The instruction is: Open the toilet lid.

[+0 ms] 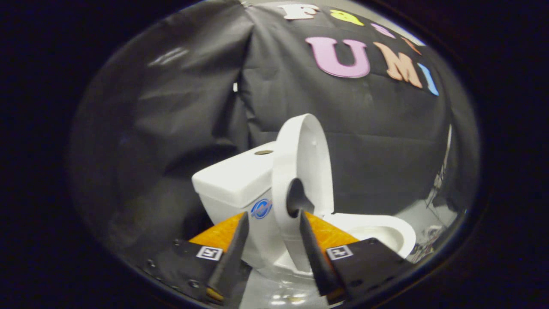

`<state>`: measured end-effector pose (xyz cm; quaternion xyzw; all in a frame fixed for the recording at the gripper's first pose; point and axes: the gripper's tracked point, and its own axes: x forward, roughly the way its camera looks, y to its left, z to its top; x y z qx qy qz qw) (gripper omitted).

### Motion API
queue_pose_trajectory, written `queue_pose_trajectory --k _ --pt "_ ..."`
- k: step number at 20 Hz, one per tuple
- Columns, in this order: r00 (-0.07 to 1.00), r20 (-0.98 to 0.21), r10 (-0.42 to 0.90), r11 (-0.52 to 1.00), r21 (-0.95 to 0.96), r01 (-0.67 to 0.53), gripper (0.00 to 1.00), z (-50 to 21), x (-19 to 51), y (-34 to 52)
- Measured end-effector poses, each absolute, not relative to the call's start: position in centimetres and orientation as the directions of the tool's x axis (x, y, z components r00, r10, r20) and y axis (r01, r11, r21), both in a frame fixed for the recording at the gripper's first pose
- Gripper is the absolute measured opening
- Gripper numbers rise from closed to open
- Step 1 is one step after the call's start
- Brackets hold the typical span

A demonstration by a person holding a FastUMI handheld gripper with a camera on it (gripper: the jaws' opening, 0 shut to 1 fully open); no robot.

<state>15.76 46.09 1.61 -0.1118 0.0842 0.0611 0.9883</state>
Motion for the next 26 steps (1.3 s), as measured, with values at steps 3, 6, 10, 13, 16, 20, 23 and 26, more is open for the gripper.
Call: queue_pose_trajectory --k 3,6,10,13,16,20,23,26 --pt "0.98 -0.137 0.142 0.902 -0.39 -0.185 0.99 2.5 14.1 46.6" --pt "0.979 -0.083 0.184 0.863 -0.464 -0.201 0.99 3.1 13.7 46.3" --pt "0.992 -0.026 0.127 0.898 -0.423 -0.126 0.99 5.4 11.7 41.2" --pt "0.996 0.023 0.086 0.905 -0.42 -0.068 0.98 7.0 10.8 37.5" --pt "0.996 0.05 0.071 0.908 -0.416 -0.044 0.99 7.8 9.3 34.3" --pt "0.996 0.087 0.025 0.923 -0.385 0.011 0.98 8.8 7.8 29.1" --pt "0.994 0.105 0.011 0.952 -0.306 0.022 0.98 9.5 7.1 25.9" --pt "0.993 0.118 -0.019 0.957 -0.284 0.052 0.98 9.7 6.7 23.3"
